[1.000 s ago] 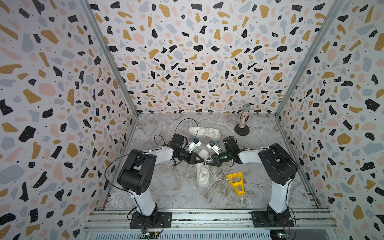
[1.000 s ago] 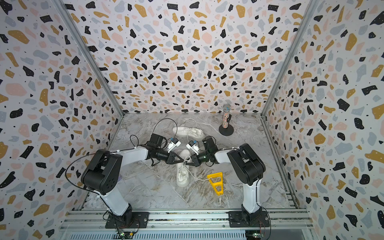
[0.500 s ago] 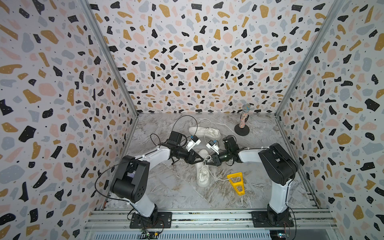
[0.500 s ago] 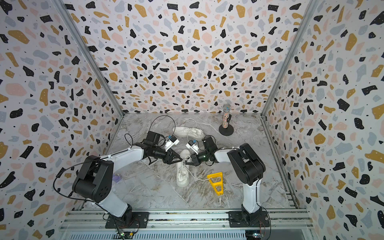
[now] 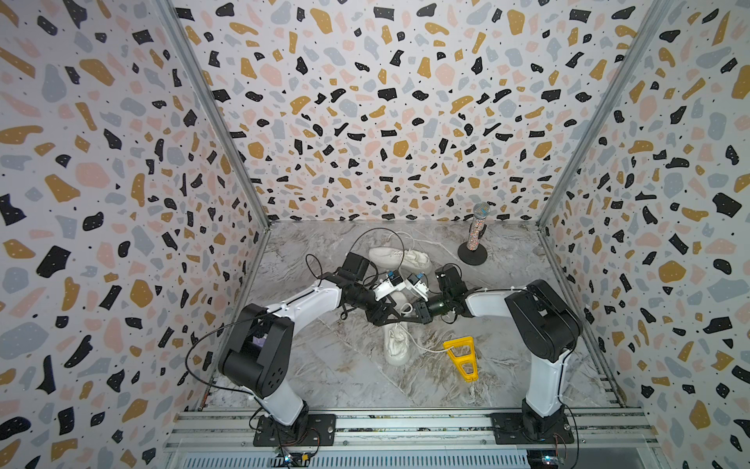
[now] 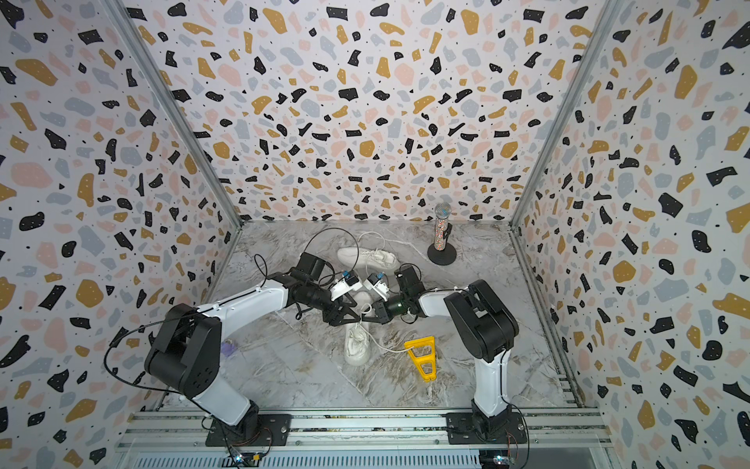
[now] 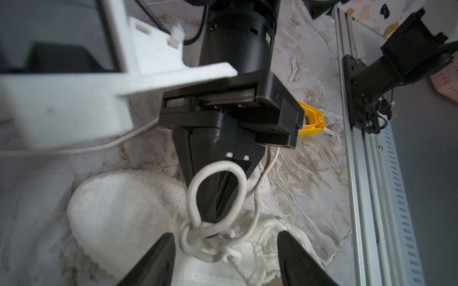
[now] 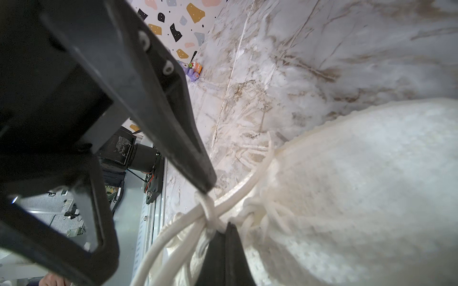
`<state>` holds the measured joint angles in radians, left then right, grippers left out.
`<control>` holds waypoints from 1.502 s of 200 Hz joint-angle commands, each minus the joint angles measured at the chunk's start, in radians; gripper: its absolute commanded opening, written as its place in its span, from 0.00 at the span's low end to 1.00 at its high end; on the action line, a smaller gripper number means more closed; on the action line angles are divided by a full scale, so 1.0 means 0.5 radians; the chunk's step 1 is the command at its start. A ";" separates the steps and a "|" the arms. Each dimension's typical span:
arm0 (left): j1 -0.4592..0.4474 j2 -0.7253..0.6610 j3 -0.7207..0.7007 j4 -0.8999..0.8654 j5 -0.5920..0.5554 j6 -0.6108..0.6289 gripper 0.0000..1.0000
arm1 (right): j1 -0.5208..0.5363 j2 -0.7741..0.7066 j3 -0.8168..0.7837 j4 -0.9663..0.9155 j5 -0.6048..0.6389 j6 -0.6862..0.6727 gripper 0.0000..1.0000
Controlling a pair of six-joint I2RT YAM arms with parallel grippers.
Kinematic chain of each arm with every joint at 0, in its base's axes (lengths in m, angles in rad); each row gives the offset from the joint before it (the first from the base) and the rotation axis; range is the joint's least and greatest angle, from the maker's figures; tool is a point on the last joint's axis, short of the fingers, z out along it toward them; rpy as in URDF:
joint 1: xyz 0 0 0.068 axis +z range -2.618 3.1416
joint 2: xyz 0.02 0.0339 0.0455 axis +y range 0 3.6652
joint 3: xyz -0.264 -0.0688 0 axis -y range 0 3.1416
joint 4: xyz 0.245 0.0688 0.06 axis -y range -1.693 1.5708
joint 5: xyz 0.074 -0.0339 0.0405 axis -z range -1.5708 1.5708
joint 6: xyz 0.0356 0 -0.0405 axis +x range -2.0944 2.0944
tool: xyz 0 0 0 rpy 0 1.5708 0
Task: Tie the shoes
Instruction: Cross the shoelace with the shoelace, then tie the shoelace on the shoe.
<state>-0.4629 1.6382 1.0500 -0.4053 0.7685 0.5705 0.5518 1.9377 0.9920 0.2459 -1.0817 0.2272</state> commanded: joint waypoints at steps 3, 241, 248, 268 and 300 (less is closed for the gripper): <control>-0.062 0.017 0.112 -0.022 -0.153 0.171 0.69 | 0.009 -0.036 0.068 -0.016 -0.040 0.009 0.00; -0.052 -0.042 0.115 -0.037 -0.071 0.061 0.00 | 0.007 -0.083 0.125 -0.397 0.039 -0.187 0.00; -0.040 -0.051 0.107 -0.057 -0.070 0.073 0.00 | 0.000 -0.089 0.130 -0.424 0.042 -0.194 0.00; -0.008 -0.068 0.088 -0.124 -0.060 0.115 0.00 | -0.017 -0.105 0.164 -0.537 0.057 -0.246 0.00; 0.020 -0.086 0.074 -0.227 -0.069 0.189 0.00 | -0.021 -0.117 0.212 -0.742 0.054 -0.341 0.00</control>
<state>-0.4641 1.6299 1.1046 -0.4648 0.7101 0.6182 0.5465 1.9343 1.0657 -0.0086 -1.0592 0.1139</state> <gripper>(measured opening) 0.052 0.037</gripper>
